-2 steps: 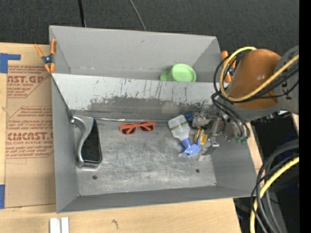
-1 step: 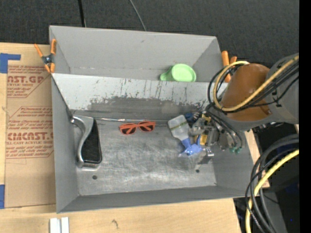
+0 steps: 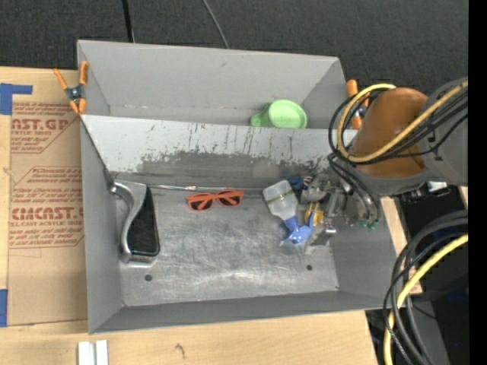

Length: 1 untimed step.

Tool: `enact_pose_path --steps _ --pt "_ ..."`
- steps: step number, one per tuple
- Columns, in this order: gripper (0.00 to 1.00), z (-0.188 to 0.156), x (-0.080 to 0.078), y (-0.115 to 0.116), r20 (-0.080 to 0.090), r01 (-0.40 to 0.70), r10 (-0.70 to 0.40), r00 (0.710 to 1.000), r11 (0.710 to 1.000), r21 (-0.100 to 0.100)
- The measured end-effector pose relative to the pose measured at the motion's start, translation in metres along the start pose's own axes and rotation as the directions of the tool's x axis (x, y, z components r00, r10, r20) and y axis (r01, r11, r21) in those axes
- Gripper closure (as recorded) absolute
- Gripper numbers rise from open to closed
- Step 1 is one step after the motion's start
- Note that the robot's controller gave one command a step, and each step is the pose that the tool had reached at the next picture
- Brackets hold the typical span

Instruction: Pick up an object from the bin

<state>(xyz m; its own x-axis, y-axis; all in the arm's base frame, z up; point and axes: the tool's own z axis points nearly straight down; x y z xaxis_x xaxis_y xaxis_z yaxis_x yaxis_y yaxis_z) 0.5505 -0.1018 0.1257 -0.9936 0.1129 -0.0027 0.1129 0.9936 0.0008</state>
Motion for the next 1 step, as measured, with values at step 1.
enact_pose_path --steps 1 --pt "0.0 0.0515 0.0056 0.0019 0.001 0.026 -0.026 1.0 1.0 0.001"
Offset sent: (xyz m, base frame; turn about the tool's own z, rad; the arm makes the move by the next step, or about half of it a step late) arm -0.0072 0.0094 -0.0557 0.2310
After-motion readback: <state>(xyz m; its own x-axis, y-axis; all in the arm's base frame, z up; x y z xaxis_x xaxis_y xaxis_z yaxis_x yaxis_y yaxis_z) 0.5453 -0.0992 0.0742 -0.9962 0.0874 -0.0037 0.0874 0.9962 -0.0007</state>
